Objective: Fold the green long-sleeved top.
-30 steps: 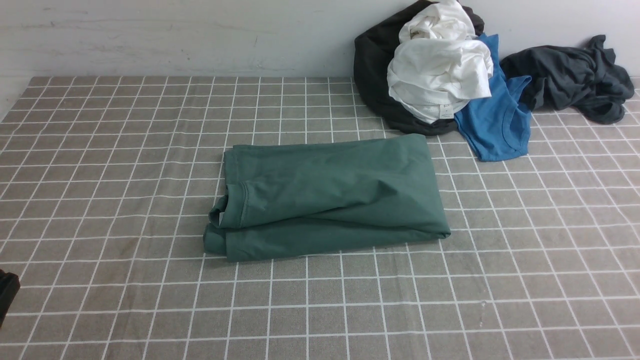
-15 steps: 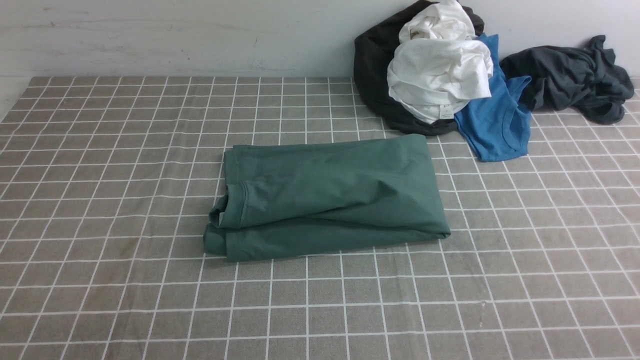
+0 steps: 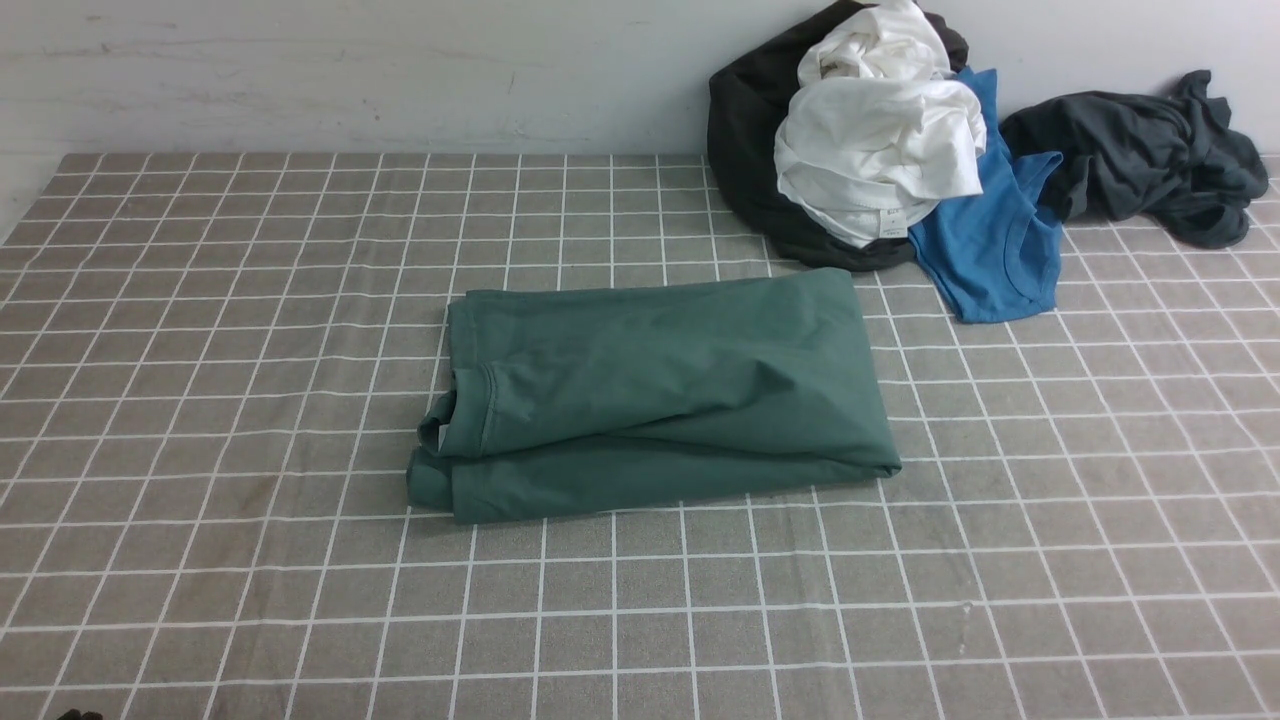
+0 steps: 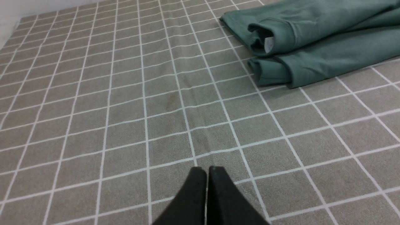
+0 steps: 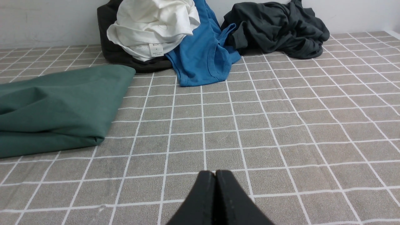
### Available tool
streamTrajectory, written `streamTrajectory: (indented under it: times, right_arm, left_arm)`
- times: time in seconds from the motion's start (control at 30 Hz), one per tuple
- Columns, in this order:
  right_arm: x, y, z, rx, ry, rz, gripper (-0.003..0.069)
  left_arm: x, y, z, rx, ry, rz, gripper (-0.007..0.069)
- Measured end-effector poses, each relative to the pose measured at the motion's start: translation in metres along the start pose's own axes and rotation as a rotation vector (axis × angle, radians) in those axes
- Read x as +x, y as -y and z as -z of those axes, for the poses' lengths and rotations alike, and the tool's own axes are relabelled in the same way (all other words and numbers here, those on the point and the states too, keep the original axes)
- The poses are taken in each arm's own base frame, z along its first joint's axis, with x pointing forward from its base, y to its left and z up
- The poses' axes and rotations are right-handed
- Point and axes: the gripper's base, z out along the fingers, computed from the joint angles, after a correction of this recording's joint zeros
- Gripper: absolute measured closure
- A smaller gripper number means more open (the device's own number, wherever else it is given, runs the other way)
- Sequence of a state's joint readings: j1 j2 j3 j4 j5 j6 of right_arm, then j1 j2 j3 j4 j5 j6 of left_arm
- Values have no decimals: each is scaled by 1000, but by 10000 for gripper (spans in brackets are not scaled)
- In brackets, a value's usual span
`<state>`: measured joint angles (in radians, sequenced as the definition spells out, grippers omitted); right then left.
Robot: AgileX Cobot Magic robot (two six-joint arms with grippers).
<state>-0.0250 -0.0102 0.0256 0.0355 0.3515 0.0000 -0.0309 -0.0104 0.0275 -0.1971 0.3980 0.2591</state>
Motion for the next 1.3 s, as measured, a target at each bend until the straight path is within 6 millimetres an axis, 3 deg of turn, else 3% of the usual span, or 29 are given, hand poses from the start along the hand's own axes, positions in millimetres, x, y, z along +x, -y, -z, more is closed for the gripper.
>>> streamTrajectory:
  times: [1.3]
  right_arm:
    - [0,0,0,0,0,0,670]
  left_arm:
    - [0,-1,0,-19,8,22,632]
